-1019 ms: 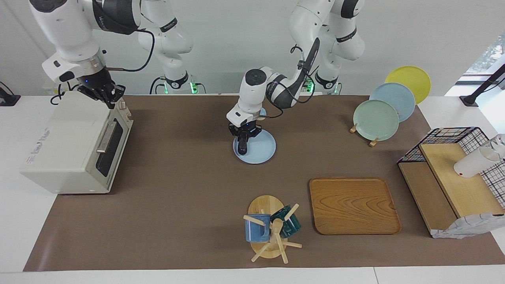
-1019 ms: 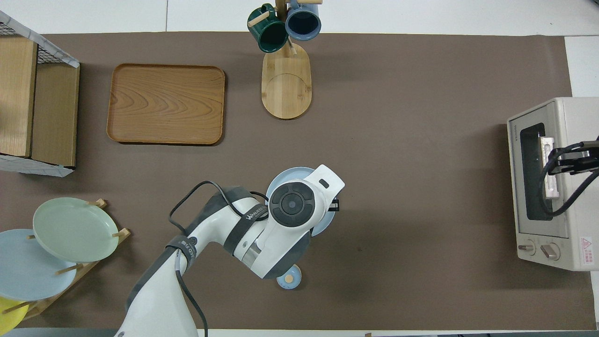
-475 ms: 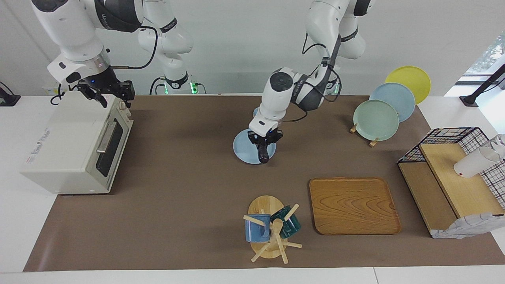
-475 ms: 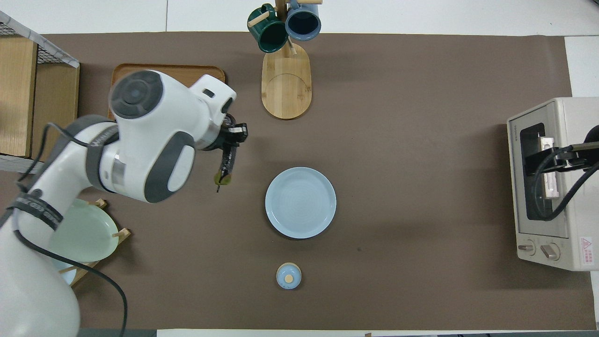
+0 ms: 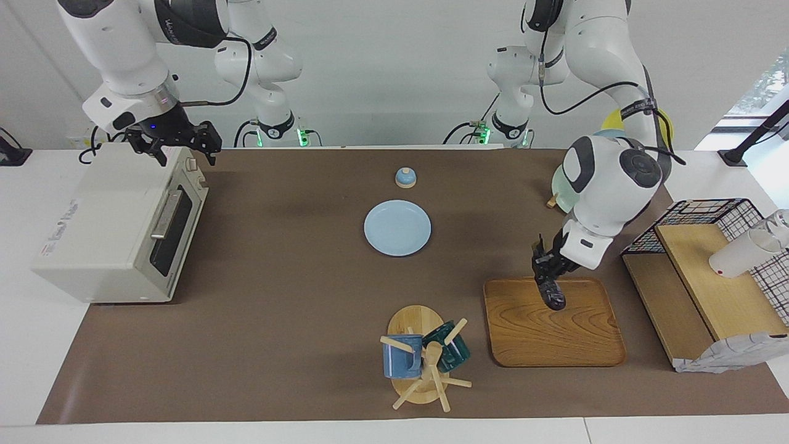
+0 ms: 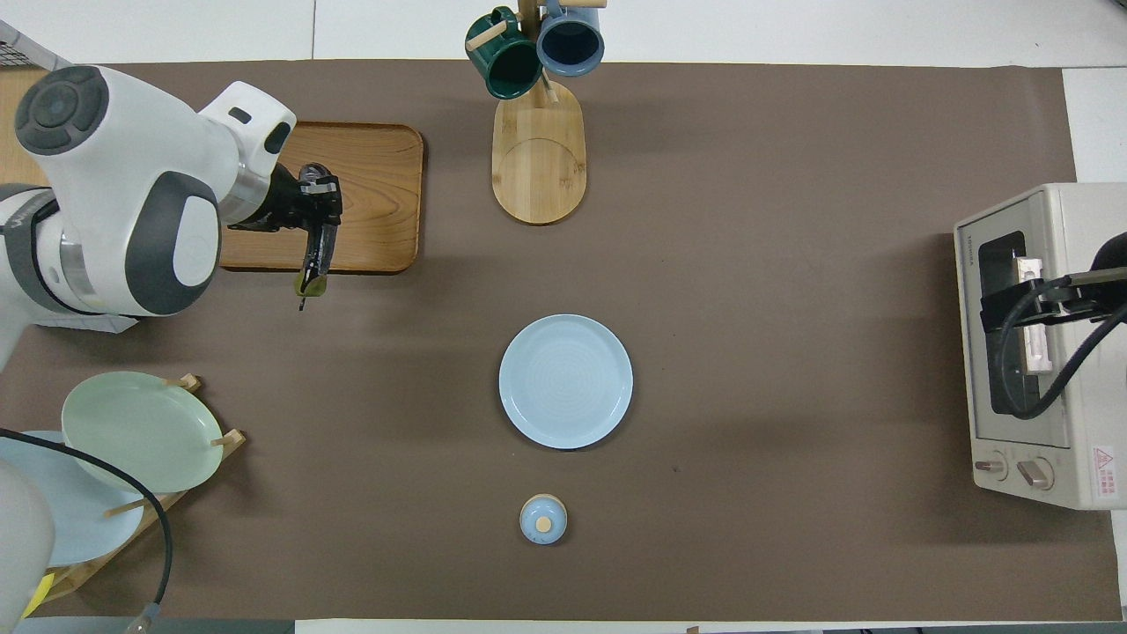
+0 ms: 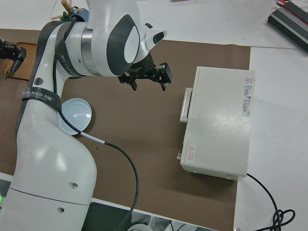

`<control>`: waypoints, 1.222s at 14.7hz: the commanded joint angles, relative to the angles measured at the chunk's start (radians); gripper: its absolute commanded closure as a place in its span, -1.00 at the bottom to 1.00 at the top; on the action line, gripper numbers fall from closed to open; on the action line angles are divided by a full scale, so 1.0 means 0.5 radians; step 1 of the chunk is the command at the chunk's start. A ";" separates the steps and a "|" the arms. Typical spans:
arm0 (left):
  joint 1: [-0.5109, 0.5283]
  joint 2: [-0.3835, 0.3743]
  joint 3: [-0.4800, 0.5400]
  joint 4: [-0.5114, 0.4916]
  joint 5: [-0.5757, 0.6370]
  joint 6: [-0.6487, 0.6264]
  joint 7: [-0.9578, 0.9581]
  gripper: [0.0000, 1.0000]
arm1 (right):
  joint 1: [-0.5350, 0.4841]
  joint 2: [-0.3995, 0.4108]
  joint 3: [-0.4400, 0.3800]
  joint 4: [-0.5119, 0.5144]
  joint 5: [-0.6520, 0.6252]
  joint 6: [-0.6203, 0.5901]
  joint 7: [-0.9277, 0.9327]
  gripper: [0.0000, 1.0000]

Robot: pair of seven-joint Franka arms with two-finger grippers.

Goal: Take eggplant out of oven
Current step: 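Carry the eggplant with the left gripper onto the wooden tray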

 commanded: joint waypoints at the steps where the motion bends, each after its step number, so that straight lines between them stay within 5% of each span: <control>1: 0.070 0.299 -0.024 0.308 0.114 0.023 0.051 1.00 | 0.021 0.027 -0.062 0.016 0.026 0.015 0.026 -1.00; 6: 0.073 0.311 -0.021 0.226 0.130 0.201 0.106 1.00 | 0.003 0.054 -0.056 0.044 0.023 0.030 0.023 -1.00; 7: 0.076 0.308 -0.021 0.235 0.130 0.180 0.137 -0.98 | -0.004 0.051 -0.056 0.044 0.050 0.021 0.014 -1.00; 12: 0.116 0.180 -0.018 0.259 0.105 0.002 0.147 -1.00 | -0.040 0.045 -0.080 0.041 0.057 0.027 0.017 -1.00; 18: 0.125 -0.350 0.031 0.244 0.121 -0.715 0.131 -1.00 | -0.025 0.008 -0.166 0.019 0.066 0.003 -0.020 -1.00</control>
